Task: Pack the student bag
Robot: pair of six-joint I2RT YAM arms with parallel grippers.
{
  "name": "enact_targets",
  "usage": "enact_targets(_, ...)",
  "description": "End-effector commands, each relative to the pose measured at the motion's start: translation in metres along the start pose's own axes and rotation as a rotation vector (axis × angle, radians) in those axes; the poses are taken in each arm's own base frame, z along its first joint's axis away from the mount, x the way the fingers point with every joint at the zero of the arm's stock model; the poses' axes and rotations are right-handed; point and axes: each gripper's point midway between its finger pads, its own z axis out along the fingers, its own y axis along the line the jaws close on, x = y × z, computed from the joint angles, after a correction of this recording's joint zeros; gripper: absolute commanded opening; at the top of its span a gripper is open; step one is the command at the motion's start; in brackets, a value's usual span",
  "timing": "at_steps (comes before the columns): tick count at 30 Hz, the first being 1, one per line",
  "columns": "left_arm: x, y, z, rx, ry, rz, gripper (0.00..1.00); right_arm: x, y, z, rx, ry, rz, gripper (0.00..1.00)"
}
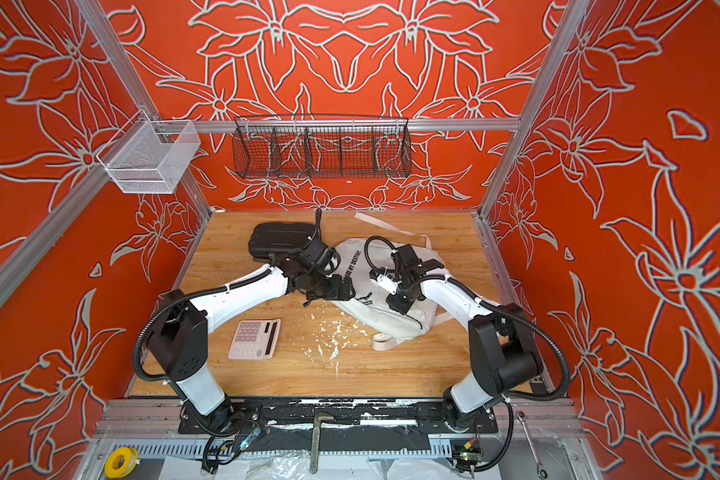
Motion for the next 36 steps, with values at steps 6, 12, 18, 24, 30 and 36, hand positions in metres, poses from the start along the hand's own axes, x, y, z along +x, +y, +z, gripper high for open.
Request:
enact_targets(6, 0.035, -0.010, 0.045, 0.061, 0.055, -0.102, 0.98, 0.007, -0.010, 0.017, -0.017, 0.034, 0.019, 0.35)
enact_targets(12, 0.031, -0.003, 0.070, -0.007, 0.021, -0.068, 0.98, 0.001, -0.015, 0.022, -0.013, 0.017, 0.037, 0.27)
enact_targets(18, 0.026, 0.011, 0.075, -0.058, -0.059, -0.124, 0.92, 0.000, -0.015, 0.026, -0.029, 0.033, 0.046, 0.11)
enact_targets(24, 0.021, 0.012, 0.080, -0.068, -0.081, -0.147, 0.69, -0.008, -0.013, 0.022, -0.041, -0.004, 0.078, 0.00)
enact_targets(30, 0.030, 0.021, 0.086, -0.081, -0.063, -0.166, 0.13, -0.028, -0.005, -0.001, -0.075, -0.118, 0.116, 0.00)
enact_targets(36, 0.038, 0.021, 0.085, -0.096, -0.009, -0.149, 0.00, -0.024, -0.020, -0.013, 0.010, -0.092, 0.138, 0.00)
